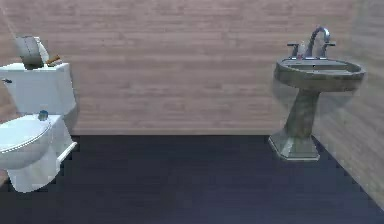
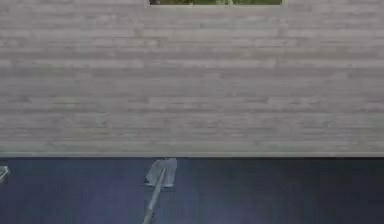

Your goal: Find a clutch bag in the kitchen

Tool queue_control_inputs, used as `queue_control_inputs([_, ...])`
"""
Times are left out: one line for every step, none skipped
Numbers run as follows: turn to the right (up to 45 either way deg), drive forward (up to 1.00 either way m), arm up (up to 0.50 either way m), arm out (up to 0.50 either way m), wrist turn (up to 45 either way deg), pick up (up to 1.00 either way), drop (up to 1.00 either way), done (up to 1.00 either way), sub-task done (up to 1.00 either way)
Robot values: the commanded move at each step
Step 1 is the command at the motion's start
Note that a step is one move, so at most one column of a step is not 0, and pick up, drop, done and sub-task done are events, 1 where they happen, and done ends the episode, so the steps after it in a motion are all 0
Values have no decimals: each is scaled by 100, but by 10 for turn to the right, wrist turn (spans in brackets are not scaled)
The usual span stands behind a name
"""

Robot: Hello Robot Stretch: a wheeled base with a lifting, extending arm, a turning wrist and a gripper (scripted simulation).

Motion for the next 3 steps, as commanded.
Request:
queue_control_inputs([450,0,0,0,0,0,0,0,0])
queue_control_inputs([450,0,0,0,0,0,0,0,0])
queue_control_inputs([450,0,0,0,0,0,0,0,0])
